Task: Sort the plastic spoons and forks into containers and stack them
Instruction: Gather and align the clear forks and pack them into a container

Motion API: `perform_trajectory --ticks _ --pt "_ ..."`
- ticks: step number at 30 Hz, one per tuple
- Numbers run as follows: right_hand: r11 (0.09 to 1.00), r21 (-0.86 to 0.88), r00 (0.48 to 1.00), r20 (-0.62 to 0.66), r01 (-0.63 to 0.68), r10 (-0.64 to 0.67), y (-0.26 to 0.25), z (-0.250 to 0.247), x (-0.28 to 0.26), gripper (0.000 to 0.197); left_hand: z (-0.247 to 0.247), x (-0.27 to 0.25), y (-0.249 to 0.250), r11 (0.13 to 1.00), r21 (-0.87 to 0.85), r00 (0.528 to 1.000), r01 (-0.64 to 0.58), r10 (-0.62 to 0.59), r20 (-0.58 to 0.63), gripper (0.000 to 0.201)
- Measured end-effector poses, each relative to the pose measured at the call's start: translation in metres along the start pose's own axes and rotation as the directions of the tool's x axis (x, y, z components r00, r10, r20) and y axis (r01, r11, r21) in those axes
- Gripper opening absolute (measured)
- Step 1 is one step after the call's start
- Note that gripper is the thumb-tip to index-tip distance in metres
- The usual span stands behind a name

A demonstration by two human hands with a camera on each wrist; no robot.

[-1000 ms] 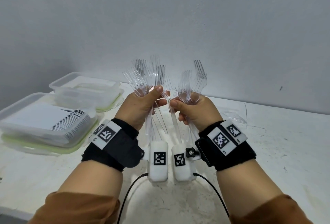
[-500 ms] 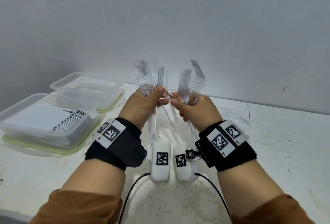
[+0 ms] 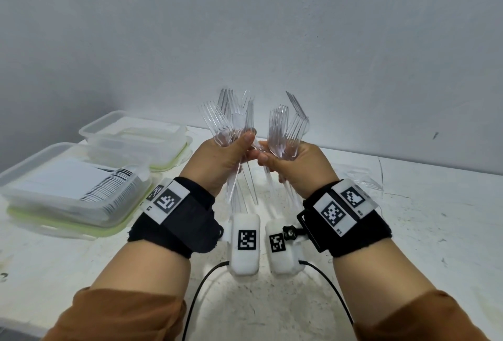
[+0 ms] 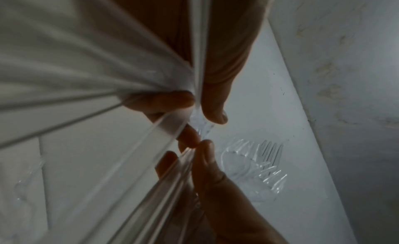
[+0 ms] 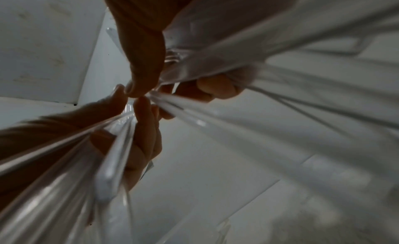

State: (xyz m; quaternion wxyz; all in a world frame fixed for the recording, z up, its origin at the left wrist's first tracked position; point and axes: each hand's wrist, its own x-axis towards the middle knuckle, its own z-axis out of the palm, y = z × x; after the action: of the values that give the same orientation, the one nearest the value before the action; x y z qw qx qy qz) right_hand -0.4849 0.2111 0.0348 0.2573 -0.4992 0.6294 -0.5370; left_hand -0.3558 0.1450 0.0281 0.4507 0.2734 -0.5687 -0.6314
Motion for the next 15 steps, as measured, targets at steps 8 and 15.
perform_trajectory --ticks 8,15 --pt "0.999 0.039 0.998 0.055 -0.019 0.017 0.0001 0.0007 0.0004 0.025 0.0028 -0.0003 0.001 0.999 -0.05 1.0 -0.003 0.004 0.023 0.016" --pt "0.993 0.114 0.999 -0.017 -0.039 0.041 0.0024 -0.0076 0.0029 0.007 0.0056 -0.0015 0.0038 0.994 -0.104 0.998 0.039 -0.045 -0.053 0.006"
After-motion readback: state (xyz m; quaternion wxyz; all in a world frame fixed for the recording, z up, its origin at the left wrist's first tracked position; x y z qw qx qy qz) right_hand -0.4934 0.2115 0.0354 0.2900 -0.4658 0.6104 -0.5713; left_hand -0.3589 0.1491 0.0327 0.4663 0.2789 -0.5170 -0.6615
